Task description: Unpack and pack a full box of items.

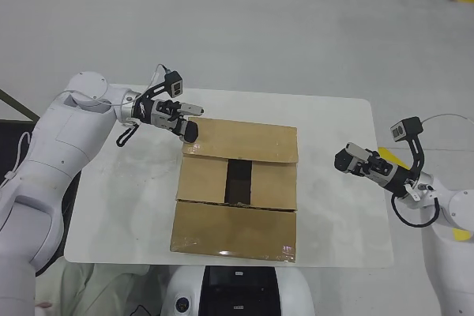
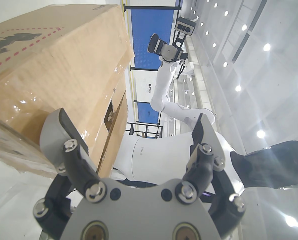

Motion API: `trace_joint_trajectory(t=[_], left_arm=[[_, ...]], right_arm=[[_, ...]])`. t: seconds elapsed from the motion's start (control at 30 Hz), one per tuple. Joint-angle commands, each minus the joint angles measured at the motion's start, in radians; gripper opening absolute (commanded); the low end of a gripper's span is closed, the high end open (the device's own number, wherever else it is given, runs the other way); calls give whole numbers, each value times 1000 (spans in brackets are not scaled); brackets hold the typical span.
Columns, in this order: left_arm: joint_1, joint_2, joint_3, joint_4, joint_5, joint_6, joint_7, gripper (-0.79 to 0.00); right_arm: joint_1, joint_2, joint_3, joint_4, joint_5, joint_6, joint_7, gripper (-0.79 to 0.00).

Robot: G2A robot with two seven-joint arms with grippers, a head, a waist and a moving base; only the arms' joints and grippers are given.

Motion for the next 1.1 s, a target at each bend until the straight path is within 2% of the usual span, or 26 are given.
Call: trace_joint_trajectory(t=[0.0,0.2,0.43,0.73,0.87,1.07], left_arm=[[0,0,0,0,0,0,0,0],[0,0,0,0,0,0,0,0],[0,0,0,0,0,0,0,0],[0,0,0,0,0,0,0,0],[0,0,0,0,0,0,0,0],[0,0,0,0,0,0,0,0]], right_arm=[[-7,0,-5,-2,-8,13,-14,0],[-46,9,12,-8,-13,64,-11,0],[-152,17,46,-43,44,93,26,0],[-305,17,38,-107,34,29,-10,0],[-355,16,27,-113,64,-36,-18,0],[-412,18,-18,-114,17,-87,4,0]])
